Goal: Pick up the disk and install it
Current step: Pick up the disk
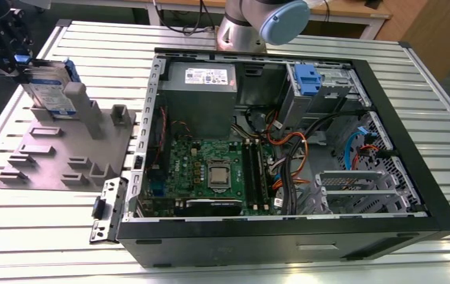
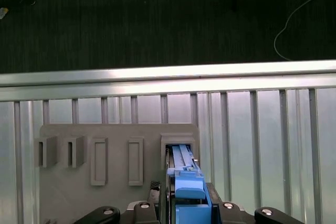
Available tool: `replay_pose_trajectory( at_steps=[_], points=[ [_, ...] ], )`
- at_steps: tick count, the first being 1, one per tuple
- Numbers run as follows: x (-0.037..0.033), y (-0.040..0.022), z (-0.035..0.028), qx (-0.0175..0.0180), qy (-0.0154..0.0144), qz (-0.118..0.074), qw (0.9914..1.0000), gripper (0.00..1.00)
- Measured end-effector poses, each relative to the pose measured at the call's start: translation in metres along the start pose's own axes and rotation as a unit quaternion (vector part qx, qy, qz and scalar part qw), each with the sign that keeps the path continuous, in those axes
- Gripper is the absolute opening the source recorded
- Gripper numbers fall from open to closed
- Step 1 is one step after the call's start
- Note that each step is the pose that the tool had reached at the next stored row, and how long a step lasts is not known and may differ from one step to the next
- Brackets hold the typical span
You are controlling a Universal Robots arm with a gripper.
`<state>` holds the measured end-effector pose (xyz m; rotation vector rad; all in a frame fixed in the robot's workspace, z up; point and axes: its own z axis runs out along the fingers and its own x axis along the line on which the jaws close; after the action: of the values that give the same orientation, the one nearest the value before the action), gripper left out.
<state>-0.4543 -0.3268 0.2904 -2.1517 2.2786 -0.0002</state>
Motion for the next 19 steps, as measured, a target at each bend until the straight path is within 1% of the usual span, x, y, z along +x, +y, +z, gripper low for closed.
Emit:
replay_pose_trajectory(
  at_steps=[4, 5, 6, 13, 19],
  points=[
    [0.0000, 0.0000, 0.0000, 0.0000, 0.0000, 0.000, 1.00000, 0.44],
    [0.0000, 0.0000, 0.0000, 0.0000, 0.0000, 0.000, 1.00000, 0.42],
    [0.0000, 0.0000, 0.0000, 0.0000, 0.0000, 0.000, 1.00000, 0.36],
    [0.0000, 0.0000, -0.0003, 0.0000, 0.0000, 0.000, 1.00000, 0.36],
    [0.0000, 0.0000, -0.0047, 0.0000, 0.0000, 0.000, 1.00000, 0.36]
  ],
)
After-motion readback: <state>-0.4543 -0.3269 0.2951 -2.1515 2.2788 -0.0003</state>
